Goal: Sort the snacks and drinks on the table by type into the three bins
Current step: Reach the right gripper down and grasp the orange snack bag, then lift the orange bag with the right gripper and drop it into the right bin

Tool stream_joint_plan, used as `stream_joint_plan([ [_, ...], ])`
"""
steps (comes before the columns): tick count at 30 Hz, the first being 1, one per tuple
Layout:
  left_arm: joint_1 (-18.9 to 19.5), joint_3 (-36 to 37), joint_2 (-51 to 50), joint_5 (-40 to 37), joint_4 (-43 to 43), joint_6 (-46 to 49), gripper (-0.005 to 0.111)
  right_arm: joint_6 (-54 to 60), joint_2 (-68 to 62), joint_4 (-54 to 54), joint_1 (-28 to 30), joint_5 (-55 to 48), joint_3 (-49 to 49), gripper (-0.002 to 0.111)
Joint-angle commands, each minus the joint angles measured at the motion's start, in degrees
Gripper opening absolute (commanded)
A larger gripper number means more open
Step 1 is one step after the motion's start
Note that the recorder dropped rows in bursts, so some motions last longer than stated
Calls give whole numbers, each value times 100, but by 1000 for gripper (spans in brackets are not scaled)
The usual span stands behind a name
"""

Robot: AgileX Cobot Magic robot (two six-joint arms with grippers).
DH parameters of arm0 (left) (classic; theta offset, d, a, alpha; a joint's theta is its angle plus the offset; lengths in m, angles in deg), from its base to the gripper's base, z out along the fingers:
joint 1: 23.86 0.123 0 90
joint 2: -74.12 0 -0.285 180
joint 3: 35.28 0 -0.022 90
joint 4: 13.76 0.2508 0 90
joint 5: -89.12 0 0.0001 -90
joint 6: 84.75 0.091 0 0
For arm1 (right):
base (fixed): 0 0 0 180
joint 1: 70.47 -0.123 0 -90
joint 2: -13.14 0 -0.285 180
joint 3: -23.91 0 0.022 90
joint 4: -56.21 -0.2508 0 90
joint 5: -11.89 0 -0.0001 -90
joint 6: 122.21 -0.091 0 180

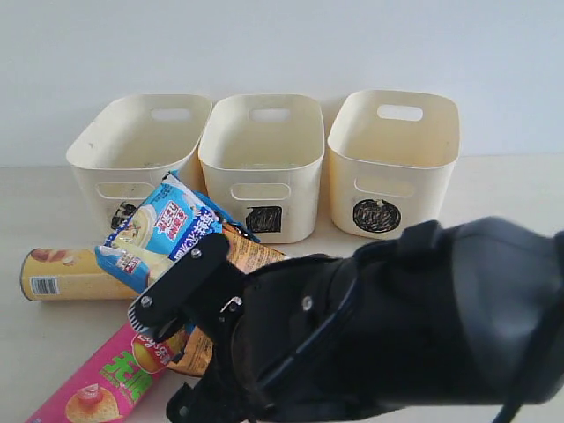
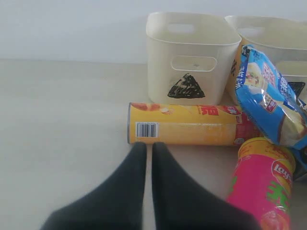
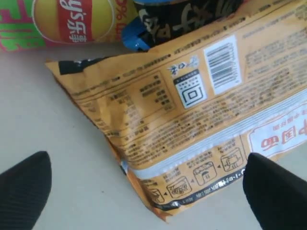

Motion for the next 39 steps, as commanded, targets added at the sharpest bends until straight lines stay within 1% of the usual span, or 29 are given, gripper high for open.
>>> stream_joint_plan([
  [1,0,20,16,24,-43,8,4,-872,-404,1126,-393,-872,-172,101],
  [4,0,20,16,24,-43,8,4,-1670,-660,2012,-550,-955,-172,101],
  [7,0,20,16,24,-43,8,4,-2382,-872,2572,-560,-1273,-196,101],
  [9,0,20,16,24,-43,8,4,-2570,-956,2854,-549,-1339,-196,101],
  [14,0,20,16,24,-43,8,4,-2865,-1146,3213,-525,-1280,-196,101],
  [18,0,20,16,24,-43,8,4,-2997,-1217,3186,-372,-1164,-196,101],
  [19,0,20,16,24,-43,8,4,-2997,-1228,3163,-321,-1164,-196,99],
  [20,0,20,16,24,-43,8,4,-2997,-1228,3150,-293,-1164,-196,96],
  [22,0,20,16,24,-43,8,4,-2997,-1215,3113,-277,-1180,-196,81],
  [23,0,20,16,24,-43,8,4,-2980,-1217,3110,-277,-1213,-196,70],
  [25,0,20,16,24,-43,8,4,-2947,-1208,3029,-277,-1196,-196,45],
  [27,0,20,16,24,-43,8,4,-2947,-1208,2910,-277,-1201,-196,11],
  [28,0,20,16,24,-43,8,4,-2974,-1208,2833,-277,-1231,-196,1],
  [30,0,20,16,24,-43,8,4,-2920,-1193,2716,-277,-1342,-196,2],
  [35,0,20,16,24,-43,8,4,-2826,-801,2513,-277,-1436,-196,2],
  [39,0,20,16,24,-43,8,4,-2826,-258,2446,-277,-1436,-196,0],
])
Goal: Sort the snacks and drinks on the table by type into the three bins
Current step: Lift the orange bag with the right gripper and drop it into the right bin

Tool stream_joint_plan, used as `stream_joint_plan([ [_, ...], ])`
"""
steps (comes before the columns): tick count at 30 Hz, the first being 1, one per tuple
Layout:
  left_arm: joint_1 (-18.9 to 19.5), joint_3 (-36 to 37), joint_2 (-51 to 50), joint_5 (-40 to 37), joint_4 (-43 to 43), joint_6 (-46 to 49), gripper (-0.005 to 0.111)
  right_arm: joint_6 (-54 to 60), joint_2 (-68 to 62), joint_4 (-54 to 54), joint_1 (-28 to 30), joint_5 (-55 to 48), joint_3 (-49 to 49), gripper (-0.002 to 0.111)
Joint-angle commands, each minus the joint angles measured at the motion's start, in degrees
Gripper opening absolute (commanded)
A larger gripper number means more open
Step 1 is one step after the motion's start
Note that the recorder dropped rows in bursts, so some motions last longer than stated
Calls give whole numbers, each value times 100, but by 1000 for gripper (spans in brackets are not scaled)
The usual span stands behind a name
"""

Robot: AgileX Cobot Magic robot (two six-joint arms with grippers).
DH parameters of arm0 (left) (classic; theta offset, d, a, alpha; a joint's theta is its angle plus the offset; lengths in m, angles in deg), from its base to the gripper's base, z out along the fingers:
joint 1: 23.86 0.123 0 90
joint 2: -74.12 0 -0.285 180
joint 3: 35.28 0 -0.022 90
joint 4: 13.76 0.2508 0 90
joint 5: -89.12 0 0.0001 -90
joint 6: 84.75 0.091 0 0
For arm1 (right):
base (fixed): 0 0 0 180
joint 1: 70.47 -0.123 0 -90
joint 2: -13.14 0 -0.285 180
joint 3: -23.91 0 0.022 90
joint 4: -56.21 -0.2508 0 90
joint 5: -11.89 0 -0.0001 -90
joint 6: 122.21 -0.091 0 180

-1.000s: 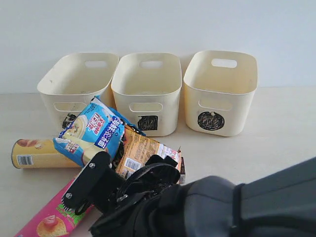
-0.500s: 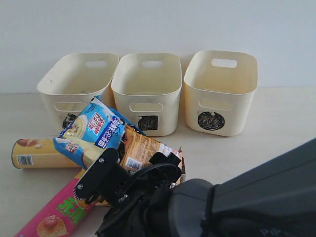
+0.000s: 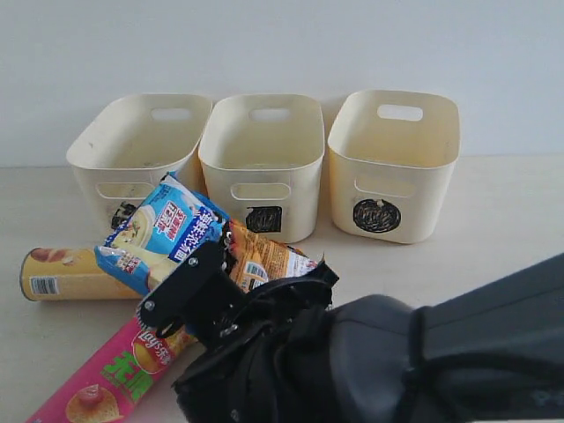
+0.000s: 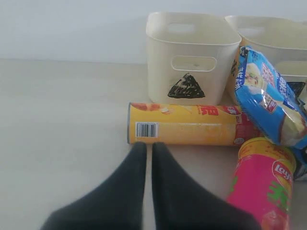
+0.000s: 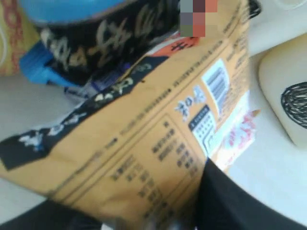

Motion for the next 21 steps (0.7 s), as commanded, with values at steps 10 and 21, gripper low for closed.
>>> stream_joint_plan([
  [10,0,20,16,24,-43,8,4,353,2024,-581,43,-250,-4,0],
  [21,0,20,16,24,-43,8,4,2696,3435,-3223,1499,881,-4,0],
])
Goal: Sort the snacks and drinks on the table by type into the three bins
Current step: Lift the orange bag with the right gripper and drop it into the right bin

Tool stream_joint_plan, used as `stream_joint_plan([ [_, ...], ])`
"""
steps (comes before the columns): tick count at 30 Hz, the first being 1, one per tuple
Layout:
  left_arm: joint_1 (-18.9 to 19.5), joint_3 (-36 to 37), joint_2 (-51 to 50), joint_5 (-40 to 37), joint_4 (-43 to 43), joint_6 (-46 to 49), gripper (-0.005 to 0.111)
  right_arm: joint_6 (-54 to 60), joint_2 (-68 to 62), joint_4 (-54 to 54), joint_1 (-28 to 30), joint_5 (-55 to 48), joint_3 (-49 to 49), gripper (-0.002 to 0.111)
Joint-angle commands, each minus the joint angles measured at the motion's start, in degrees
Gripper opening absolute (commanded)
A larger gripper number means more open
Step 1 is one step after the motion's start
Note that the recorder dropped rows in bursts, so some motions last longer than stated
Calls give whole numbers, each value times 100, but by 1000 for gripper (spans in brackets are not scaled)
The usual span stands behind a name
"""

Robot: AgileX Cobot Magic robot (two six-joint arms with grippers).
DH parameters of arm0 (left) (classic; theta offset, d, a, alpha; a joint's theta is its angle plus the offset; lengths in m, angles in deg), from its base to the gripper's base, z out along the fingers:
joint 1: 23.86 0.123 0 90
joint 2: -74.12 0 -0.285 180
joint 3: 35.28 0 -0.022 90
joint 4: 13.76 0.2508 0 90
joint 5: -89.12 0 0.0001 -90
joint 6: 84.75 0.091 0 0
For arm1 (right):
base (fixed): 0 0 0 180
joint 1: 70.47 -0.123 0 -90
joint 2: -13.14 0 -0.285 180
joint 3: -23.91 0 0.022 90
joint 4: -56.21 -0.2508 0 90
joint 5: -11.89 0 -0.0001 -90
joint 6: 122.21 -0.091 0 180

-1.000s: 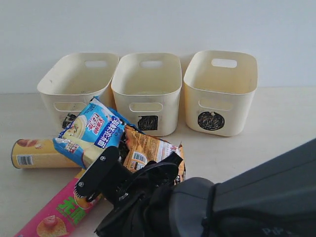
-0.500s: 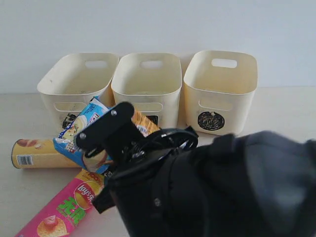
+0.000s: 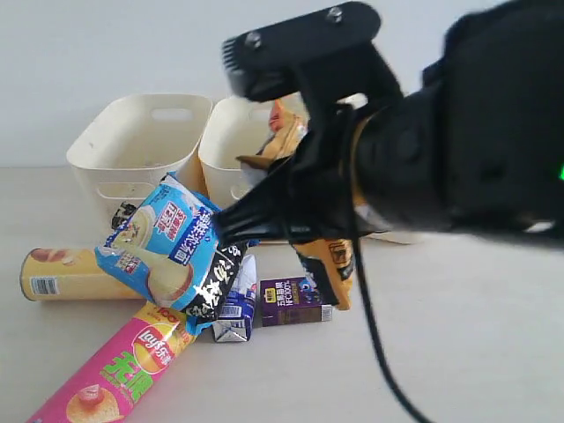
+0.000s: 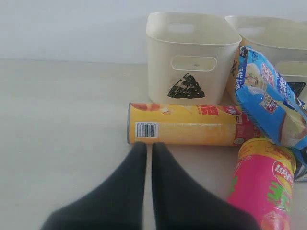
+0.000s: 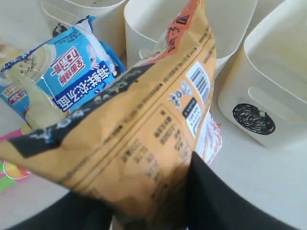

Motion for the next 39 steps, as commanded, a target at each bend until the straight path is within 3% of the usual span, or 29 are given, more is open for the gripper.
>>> stream_joint_plan([
  [1,0,20,16,24,-43,8,4,1981,448,-1946,1222,785,-4,0],
  [4,0,20,16,24,-43,8,4,3548,642,-3557,2376,1060,-4,0],
  [5,0,20,16,24,-43,8,4,3860,651,-3930,2992,1199,-7,0],
  [7,0,20,16,24,-43,8,4,3871,615,-4211,3685,1558,-7,0],
  [12,0,20,16,24,-43,8,4,3962,442,-4640,4522,2607,-45,0],
  [27,0,20,16,24,-43,8,4,4843,-1772,-4581,4731,2777,-1927,0],
  [39,0,20,16,24,-43,8,4,4969,-2999,-4581,4908,3123,-2480,0],
])
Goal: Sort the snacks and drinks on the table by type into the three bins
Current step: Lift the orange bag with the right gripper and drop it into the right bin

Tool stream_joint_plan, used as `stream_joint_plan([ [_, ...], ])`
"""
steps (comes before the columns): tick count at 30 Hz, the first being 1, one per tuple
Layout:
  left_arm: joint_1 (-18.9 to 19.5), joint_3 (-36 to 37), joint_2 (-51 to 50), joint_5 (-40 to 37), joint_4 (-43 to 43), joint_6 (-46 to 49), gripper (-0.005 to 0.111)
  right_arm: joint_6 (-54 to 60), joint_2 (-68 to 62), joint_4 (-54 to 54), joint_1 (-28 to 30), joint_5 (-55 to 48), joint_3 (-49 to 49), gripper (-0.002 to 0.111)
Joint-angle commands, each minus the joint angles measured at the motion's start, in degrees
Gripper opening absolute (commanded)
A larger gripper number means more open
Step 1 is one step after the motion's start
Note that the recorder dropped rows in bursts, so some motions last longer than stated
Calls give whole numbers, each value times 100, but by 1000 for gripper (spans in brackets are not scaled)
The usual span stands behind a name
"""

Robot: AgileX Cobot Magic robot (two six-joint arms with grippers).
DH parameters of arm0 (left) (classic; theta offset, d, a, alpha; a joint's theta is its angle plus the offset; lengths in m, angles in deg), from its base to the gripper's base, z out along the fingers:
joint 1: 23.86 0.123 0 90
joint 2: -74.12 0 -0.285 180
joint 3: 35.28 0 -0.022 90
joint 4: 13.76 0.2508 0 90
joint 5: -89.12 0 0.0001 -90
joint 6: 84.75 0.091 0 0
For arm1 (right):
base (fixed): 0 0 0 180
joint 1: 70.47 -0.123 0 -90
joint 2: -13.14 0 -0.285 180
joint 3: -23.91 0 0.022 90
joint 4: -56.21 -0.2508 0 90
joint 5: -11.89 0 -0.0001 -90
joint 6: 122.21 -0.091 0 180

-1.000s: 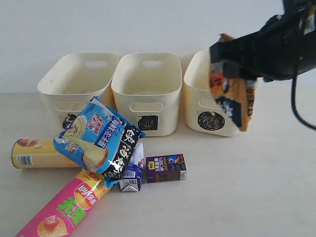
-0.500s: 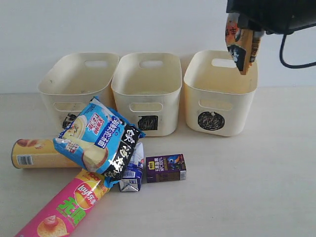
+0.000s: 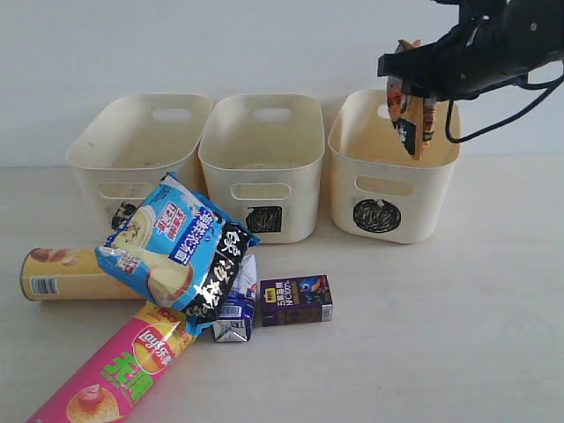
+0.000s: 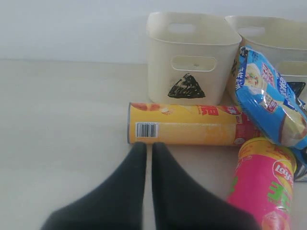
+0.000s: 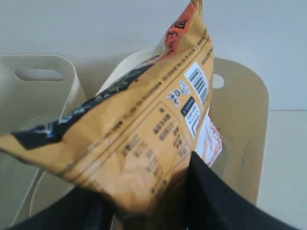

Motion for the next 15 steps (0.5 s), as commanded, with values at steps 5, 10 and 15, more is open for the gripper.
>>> stream_joint_plan([
  [5,0,20,16,24,-43,8,4,144,-667,26,45,400,-500,21],
  [10,0,20,16,24,-43,8,4,144,-952,-169,45,347,-665,55],
  [15,0,20,16,24,-43,8,4,144,-1009,-208,45,306,-665,83],
])
